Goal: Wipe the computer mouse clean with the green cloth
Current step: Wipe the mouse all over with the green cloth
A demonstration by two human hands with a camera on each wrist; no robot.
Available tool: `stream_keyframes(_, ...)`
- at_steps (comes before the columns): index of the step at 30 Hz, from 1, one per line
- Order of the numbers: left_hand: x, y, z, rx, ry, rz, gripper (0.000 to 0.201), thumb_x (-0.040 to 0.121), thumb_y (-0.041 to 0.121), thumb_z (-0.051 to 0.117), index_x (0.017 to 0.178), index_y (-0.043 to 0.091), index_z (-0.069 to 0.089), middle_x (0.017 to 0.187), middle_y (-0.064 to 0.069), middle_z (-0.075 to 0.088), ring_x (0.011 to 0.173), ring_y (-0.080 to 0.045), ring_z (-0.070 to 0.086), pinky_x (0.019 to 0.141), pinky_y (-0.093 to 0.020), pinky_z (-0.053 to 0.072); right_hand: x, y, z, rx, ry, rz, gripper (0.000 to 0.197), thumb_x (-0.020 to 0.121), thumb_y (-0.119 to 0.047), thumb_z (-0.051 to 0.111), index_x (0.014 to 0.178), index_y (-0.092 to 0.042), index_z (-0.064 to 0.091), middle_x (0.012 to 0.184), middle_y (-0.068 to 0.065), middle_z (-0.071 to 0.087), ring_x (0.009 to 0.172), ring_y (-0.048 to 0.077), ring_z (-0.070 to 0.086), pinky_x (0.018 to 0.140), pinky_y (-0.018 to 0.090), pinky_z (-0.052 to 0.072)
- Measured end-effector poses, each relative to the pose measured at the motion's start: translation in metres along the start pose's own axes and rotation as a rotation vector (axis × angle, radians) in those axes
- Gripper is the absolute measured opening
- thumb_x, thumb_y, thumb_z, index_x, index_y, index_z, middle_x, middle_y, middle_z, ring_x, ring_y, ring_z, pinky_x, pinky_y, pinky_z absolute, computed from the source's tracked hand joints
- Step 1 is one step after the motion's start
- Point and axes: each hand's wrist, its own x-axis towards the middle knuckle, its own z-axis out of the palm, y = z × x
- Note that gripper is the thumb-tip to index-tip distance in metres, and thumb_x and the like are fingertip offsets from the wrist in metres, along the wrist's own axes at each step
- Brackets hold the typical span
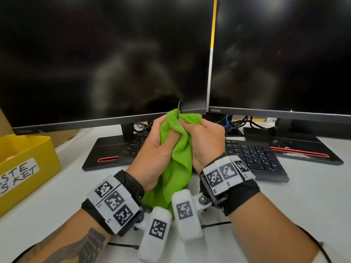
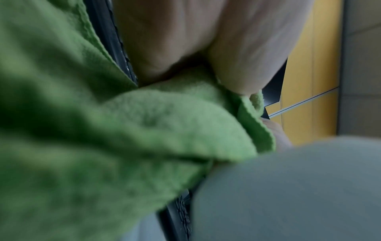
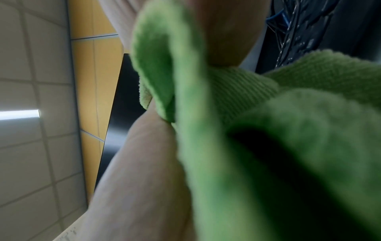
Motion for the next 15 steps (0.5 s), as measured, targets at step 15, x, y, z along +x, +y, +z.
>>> stream_keyframes(15, 0.003, 0.011, -0.006, 0.238, 0.201, 0.238, 0.031, 0.112, 0.037, 0.038, 0.108, 0.008, 0.046, 0.093, -0.024, 0.055, 0.083, -0.025, 0.051, 0.075, -0.055, 0.049, -0.010, 0.002, 0.011, 0.033, -0.197, -0.034, 0.015, 0.089, 0.006, 0.070, 0.105, 0.008, 0.072, 0.110, 0.034, 0.072, 0.094, 0.034, 0.070, 0.093, 0.051, 0.058)
